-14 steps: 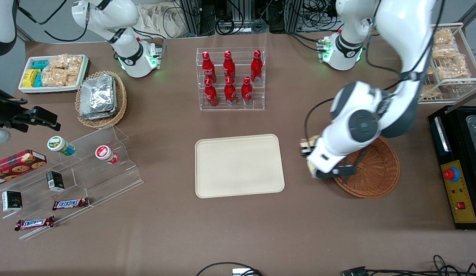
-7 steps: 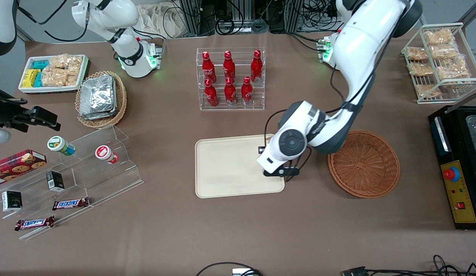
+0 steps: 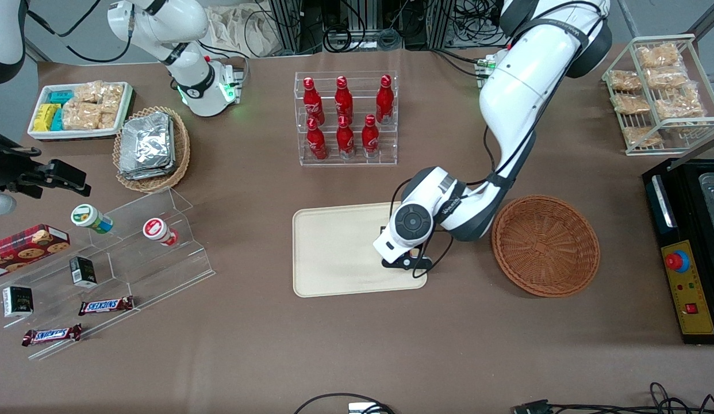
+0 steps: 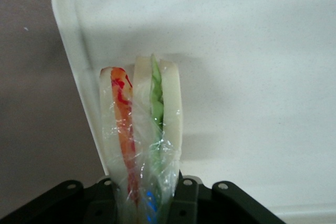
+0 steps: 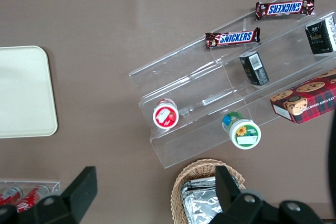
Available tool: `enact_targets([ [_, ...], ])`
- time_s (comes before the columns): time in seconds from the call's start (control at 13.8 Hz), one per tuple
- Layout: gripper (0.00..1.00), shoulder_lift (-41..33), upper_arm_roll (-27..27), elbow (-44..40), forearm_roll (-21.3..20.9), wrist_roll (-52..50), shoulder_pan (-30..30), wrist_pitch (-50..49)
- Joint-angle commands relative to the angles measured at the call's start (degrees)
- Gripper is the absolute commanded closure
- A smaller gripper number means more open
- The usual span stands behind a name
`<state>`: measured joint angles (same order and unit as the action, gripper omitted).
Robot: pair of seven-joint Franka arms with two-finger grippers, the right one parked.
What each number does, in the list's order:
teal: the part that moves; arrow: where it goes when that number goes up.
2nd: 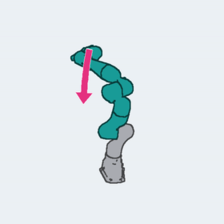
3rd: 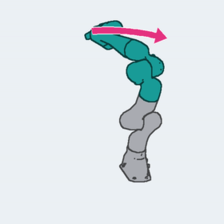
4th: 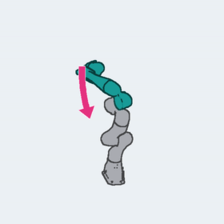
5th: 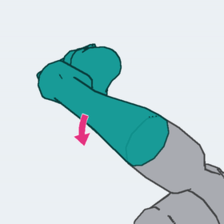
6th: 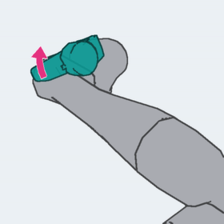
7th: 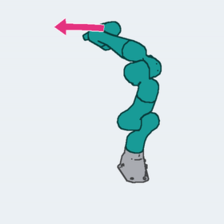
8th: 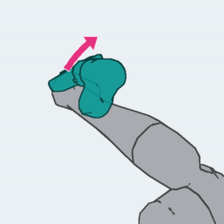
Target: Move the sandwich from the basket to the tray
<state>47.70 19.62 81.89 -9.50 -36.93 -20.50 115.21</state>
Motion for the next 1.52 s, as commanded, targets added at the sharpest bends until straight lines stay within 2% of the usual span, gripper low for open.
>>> enact_targets([
  [0.0, 0.60, 1.1, -0.5, -2.0, -1.5, -1.0, -0.9, 0.5],
  [0.07, 0.01, 1.1, -0.5, -1.9, -1.7, -0.9, -0.9, 0.7],
  [0.22, 0.00, 1.0, -0.4, -1.9, -3.7, -1.0, -0.9, 0.8],
  [0.51, 0.00, -2.7, -0.4, -2.4, -2.5, -1.4, 0.7, -0.6],
  [0.72, 0.00, -10.2, -0.4, -2.4, 5.7, -1.6, 5.4, -6.1],
  [0.94, 0.00, -18.8, -0.2, -2.4, 6.9, 0.9, 11.3, -15.1],
  [1.3, 0.00, -32.2, -0.6, -2.3, 6.2, 15.6, 21.7, -34.0],
  [1.44, 0.00, -35.7, -0.6, -2.2, 5.8, 25.7, 26.1, -39.2],
])
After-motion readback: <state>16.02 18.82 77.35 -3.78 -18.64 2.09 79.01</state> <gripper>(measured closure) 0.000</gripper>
